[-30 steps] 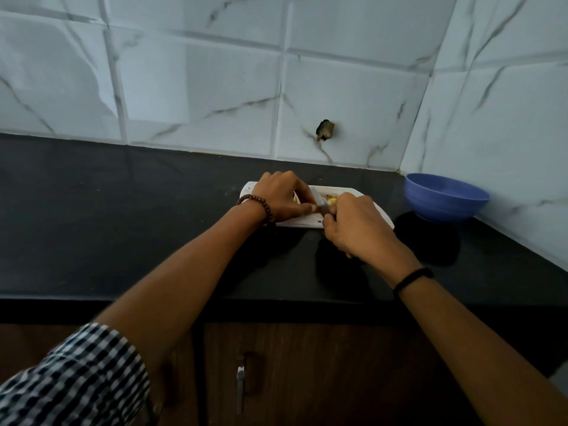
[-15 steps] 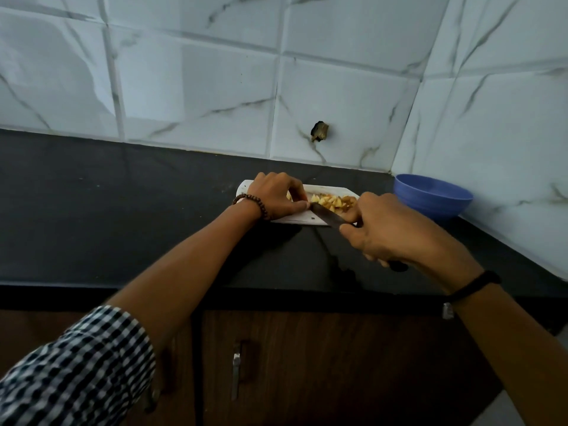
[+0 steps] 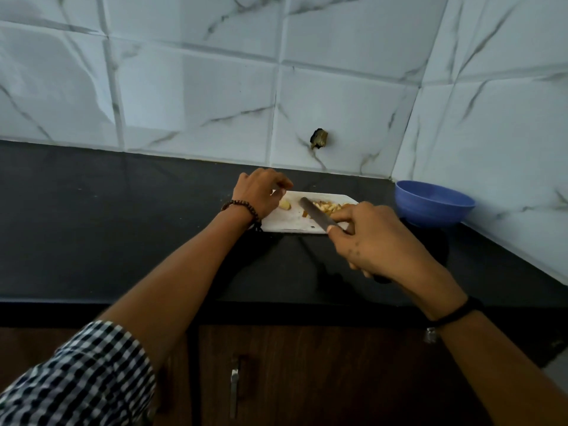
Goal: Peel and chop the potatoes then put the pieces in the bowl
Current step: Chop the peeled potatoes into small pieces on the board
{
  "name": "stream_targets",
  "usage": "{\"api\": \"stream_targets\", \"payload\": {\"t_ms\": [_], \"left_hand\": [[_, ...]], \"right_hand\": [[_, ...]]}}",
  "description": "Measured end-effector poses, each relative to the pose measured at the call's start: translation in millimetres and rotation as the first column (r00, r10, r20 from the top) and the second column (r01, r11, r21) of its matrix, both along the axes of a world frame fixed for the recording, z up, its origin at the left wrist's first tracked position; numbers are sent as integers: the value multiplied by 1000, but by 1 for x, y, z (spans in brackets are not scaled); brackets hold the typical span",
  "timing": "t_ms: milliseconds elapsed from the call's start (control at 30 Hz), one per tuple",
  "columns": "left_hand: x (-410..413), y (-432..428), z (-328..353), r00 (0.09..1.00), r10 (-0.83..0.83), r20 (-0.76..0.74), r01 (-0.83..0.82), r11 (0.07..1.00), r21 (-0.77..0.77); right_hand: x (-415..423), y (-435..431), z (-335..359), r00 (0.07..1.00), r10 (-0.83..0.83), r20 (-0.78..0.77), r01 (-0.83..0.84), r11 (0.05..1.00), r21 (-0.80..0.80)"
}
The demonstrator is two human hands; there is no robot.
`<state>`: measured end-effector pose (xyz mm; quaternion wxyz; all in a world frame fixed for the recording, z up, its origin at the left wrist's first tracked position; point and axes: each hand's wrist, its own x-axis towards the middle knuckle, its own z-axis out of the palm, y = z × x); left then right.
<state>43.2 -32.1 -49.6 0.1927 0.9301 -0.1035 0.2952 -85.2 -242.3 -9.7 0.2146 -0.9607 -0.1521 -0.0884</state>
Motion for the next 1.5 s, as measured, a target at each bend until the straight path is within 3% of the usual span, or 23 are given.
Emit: {"api": "stream_targets", "payload": {"t_ms": [167, 267, 567, 800, 967, 1067, 1500], "left_hand": [[6, 3, -5, 989, 42, -143, -26, 993, 114], [7, 4, -5, 987, 27, -156, -9, 994, 111], [2, 2, 0, 977, 3, -214, 34, 985, 168], [9, 7, -2, 980, -31, -194, 44, 997, 63], [4, 5, 2, 959, -227, -170, 195, 963, -187], [0, 5, 3, 942, -264, -206, 204, 941, -272], [-9, 6, 5, 942, -209, -262, 124, 943, -308]], "right_hand": [[13, 5, -8, 999, -8, -38, 7, 1000, -16], [19, -4, -8, 999, -33, -16, 33, 999, -12], [35, 0, -17, 991, -27, 128, 0, 978, 207], [54, 23, -32, 978, -11, 206, -57, 945, 321], [57, 20, -37, 974, -19, 224, -63, 934, 352], [58, 19, -38, 976, -18, 215, -61, 932, 357], [56, 13, -37, 996, 38, 76, -65, 913, 403]]}}
